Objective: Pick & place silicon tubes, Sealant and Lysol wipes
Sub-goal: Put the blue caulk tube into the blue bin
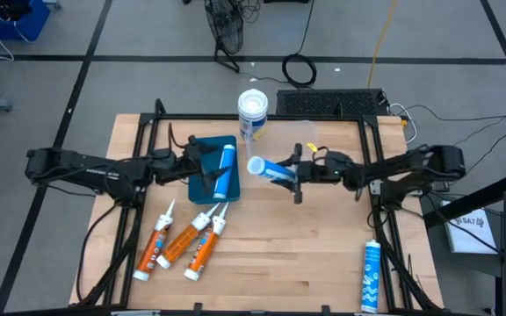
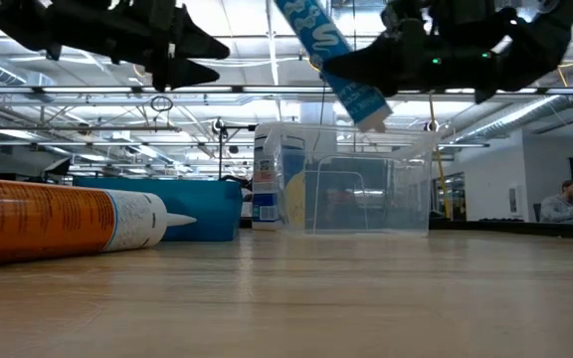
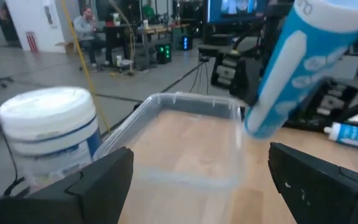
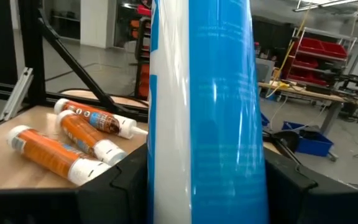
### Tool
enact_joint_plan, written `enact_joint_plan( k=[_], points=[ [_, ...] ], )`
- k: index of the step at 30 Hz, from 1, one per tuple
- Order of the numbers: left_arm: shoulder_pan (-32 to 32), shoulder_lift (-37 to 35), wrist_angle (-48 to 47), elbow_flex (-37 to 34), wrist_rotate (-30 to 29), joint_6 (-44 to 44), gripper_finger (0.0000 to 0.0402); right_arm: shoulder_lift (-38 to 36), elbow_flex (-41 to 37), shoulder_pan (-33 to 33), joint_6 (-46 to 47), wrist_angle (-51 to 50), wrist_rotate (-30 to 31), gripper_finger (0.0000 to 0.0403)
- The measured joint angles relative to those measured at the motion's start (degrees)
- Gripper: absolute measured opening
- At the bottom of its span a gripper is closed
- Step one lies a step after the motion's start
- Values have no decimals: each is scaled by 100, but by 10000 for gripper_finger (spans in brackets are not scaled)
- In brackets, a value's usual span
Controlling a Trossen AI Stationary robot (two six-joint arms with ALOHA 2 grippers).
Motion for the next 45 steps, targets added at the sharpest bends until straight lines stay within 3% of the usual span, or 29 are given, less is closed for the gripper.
enact_joint_plan(
  k=[9, 19, 25, 30, 45],
  points=[
    [-20, 419, 1042, 0, 594, 209, 365, 1042, 1123, -46, -185, 9, -587, 203],
    [-365, 719, 1408, 0, 1204, 392, 365, 1874, 2010, -116, -141, -43, -1208, 203],
    [-483, 835, 1861, 12, 1204, 578, 365, 2218, 2319, -109, -128, -55, -1263, 203],
    [-466, 834, 1826, 35, 915, 569, 365, 2231, 2360, -109, -122, -114, -1241, 203],
    [-374, 834, 2085, 35, 807, 572, 365, 2228, 2369, -125, -114, -11, -1305, 203]
  ],
)
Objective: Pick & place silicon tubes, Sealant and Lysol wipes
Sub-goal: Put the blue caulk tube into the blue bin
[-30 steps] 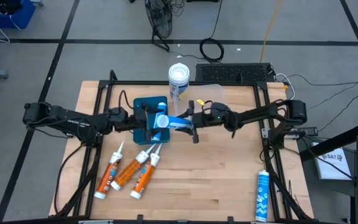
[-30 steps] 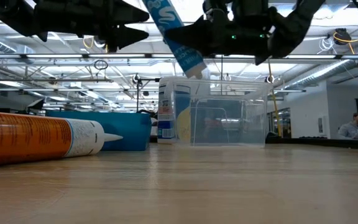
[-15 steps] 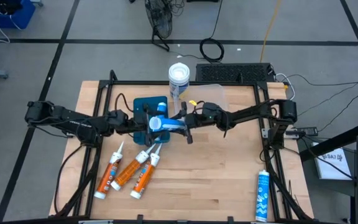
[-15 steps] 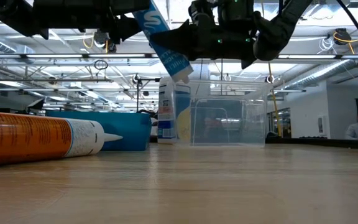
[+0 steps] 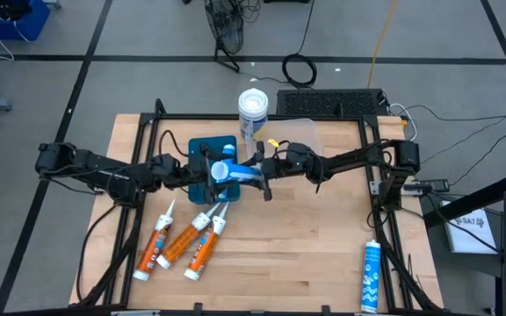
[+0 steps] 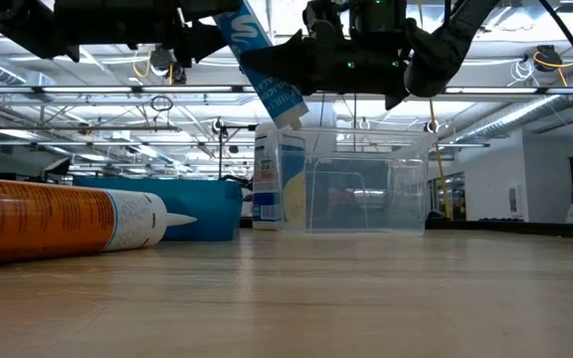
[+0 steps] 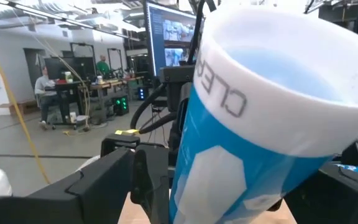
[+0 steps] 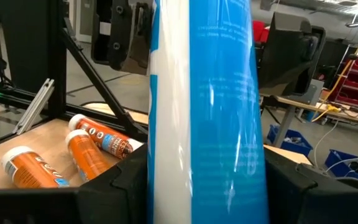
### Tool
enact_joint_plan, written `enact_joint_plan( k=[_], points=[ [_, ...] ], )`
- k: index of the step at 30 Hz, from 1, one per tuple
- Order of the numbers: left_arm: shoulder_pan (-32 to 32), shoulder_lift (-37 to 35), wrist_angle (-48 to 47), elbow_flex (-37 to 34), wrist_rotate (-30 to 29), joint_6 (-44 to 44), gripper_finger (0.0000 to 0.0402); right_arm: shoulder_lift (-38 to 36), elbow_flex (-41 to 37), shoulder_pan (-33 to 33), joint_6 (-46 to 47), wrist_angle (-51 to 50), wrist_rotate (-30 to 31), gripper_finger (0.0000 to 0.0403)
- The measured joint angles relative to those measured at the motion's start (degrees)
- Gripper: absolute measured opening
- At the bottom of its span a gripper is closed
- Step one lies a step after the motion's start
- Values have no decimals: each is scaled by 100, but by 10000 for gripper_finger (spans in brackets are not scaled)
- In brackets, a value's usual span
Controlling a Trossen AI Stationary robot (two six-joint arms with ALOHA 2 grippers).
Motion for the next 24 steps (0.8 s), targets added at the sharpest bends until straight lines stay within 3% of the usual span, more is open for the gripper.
enact_joint_plan(
  k=[24],
  points=[
    [16, 289, 321, 2, 54, -76, 364, 2, 141, 24, -3, -211, -37, 203]
  ],
)
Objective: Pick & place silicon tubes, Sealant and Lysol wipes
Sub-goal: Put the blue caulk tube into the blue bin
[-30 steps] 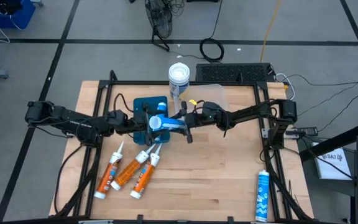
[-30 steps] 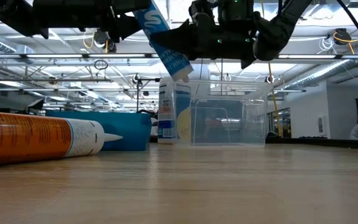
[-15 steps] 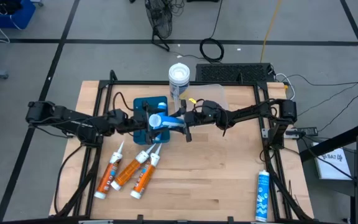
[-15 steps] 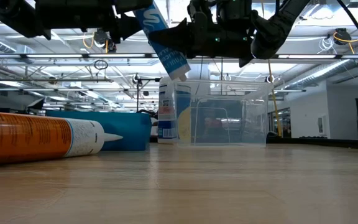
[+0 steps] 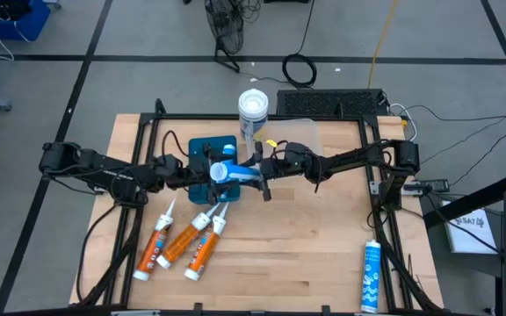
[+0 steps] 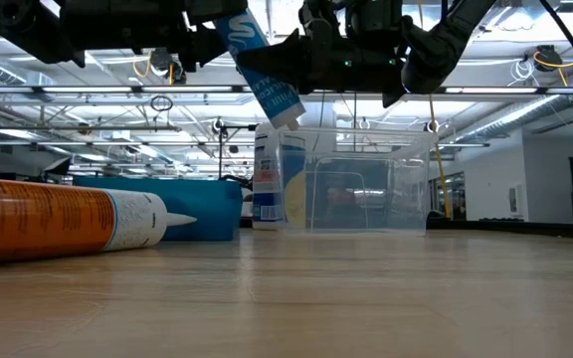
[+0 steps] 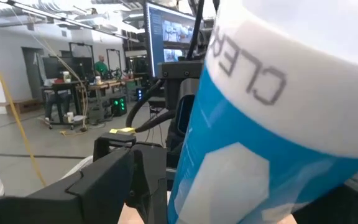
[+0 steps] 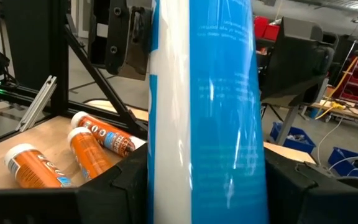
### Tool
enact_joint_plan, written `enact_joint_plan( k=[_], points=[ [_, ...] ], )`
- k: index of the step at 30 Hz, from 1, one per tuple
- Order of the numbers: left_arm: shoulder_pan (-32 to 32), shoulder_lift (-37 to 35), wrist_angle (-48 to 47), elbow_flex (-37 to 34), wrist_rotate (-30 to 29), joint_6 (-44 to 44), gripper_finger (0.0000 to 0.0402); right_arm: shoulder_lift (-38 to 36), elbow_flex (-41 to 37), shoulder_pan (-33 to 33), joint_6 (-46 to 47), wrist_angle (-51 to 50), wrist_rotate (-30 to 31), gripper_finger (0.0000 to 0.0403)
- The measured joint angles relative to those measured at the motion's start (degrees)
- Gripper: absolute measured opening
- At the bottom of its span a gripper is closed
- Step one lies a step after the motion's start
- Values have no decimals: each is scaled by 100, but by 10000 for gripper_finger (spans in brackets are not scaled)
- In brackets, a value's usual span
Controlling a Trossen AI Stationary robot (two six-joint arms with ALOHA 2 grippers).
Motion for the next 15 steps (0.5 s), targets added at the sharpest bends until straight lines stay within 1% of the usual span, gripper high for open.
enact_joint_plan(
  k=[2, 5, 8, 11, 12, 15],
  points=[
    [0, 0, 24, -1, -23, 1, 358, 0, 0, -2, 2, 1, 14, 203],
    [-2, 0, 32, -2, -27, 30, 332, 0, 0, -2, 13, -15, 24, 203],
    [-7, 0, 36, 0, -21, 55, 284, 0, 0, -6, 29, -17, 45, 203],
    [-7, 0, 34, 0, -27, 247, 224, 0, 0, -9, 65, -53, 66, 203],
    [-4, 0, 31, 0, -41, 304, 216, 0, 0, -9, 76, -85, 85, 203],
    [-4, 0, 15, -2, -47, 381, 217, -2, 0, -9, 57, -140, 100, 203]
  ],
)
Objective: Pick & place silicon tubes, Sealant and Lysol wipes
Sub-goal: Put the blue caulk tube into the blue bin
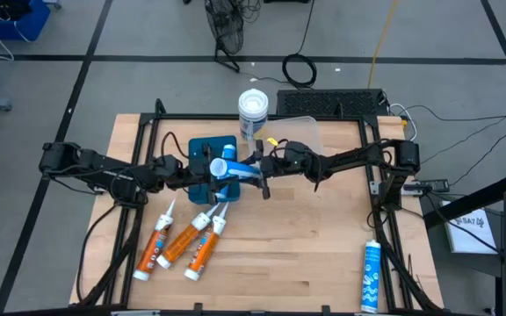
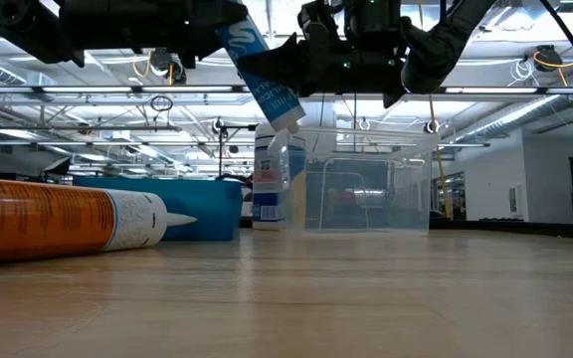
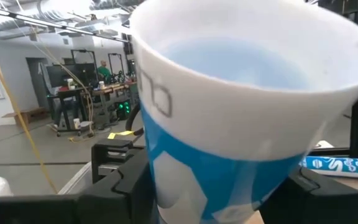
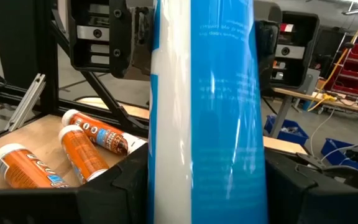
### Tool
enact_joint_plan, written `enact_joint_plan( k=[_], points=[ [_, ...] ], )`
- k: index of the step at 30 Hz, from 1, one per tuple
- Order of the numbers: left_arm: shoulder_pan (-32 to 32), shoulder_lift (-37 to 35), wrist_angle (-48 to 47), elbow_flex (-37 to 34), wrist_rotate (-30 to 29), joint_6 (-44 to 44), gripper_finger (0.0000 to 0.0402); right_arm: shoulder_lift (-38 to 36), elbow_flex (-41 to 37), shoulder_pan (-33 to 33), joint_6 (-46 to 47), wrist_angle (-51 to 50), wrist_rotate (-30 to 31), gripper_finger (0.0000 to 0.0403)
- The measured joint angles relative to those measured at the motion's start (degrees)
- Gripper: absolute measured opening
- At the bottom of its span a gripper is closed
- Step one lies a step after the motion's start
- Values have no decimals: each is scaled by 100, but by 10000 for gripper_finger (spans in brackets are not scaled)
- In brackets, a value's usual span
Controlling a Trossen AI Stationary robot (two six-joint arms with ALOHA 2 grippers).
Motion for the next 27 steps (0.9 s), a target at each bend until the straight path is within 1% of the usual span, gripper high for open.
enact_joint_plan(
  k=[8, 15, 21, 25, 27],
  points=[
    [-9, 0, -33, 0, 2, 66, 217, 0, 0, 13, 103, -64, 188, 212],
    [-11, -106, -150, 0, 94, 143, 217, -1, 0, 14, 482, -184, 202, 228],
    [-13, -535, -908, 0, 70, 184, 217, -93, -2, 0, 429, -647, 232, 243],
    [-13, -886, -1300, 0, 70, 187, 217, -152, -2, -4, 260, -637, 244, 243],
    [-13, -1060, -1548, 0, 54, 226, 217, -218, -2, -4, 215, -706, 379, 241]
  ],
)
